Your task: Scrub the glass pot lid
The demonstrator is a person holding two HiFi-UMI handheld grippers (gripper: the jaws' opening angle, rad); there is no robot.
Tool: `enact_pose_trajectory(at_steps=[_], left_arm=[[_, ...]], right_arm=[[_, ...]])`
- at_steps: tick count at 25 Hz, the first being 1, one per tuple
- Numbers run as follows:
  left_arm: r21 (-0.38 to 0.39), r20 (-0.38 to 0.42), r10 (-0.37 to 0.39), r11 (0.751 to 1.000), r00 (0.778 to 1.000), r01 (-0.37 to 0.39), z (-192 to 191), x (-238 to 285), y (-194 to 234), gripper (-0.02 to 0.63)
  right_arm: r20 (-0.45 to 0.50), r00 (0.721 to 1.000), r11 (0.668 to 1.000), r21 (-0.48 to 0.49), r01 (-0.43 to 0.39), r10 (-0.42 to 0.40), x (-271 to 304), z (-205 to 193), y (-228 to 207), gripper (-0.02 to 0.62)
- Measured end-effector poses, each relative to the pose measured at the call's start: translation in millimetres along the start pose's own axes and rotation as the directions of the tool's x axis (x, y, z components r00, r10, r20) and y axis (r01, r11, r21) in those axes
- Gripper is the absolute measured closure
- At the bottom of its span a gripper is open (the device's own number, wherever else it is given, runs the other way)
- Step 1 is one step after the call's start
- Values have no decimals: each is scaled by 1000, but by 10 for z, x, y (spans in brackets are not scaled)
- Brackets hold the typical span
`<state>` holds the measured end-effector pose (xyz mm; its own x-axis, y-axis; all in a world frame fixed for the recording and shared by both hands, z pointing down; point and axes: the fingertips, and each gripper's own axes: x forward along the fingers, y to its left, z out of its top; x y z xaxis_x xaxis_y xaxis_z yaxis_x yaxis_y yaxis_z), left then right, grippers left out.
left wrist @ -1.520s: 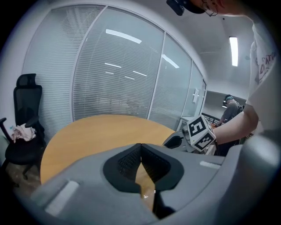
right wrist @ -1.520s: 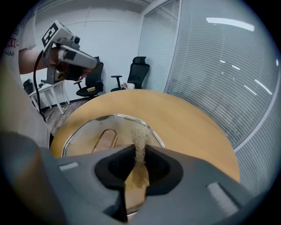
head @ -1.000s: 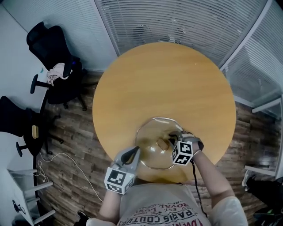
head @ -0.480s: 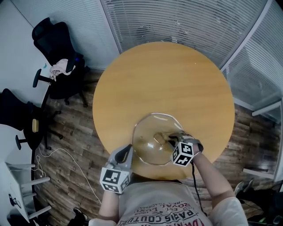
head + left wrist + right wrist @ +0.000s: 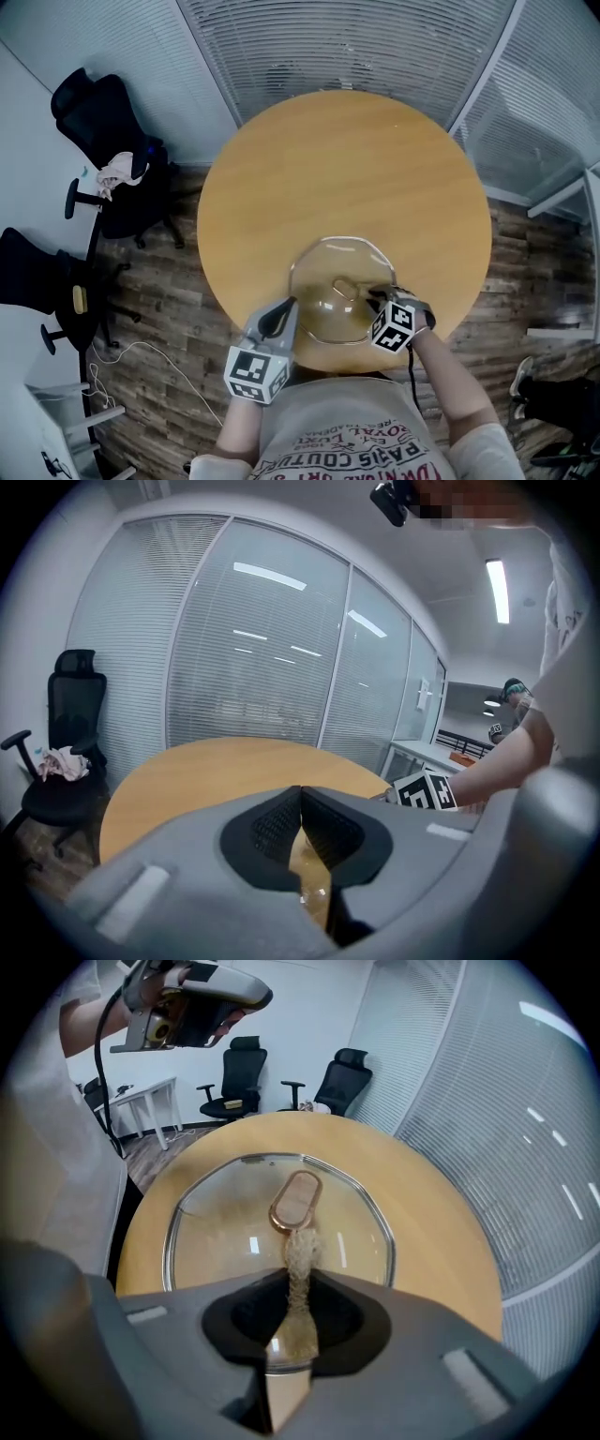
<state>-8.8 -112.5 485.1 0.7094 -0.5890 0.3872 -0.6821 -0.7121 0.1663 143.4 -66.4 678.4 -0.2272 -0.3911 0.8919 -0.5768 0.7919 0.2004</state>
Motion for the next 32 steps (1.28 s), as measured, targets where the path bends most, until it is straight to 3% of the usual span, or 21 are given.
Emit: enact_pose_trajectory(at_steps=[7,13,19,27,32], left_arm=[[40,-7,-88,995,996,88,61,-68,89,598],[35,-22,-121,992,992,122,-27,-133,162,598],[40,-41,-155,987,987,156,-88,-272,308,598],[46,-49,-195,979,979,198,-158,-412,532,598],[50,-56,-208,976,977,211,-206,-495,587,598]], right_arm=[[-41,998,993,98,61,-57,-25,33,232,531],[-15,1000,969,249,8,-5,-50,159,489,532],[-68,997,954,296,54,-35,-50,312,622,532],[-94,994,890,445,99,-64,51,582,749,532],[-75,996,851,518,87,-56,88,739,804,532]])
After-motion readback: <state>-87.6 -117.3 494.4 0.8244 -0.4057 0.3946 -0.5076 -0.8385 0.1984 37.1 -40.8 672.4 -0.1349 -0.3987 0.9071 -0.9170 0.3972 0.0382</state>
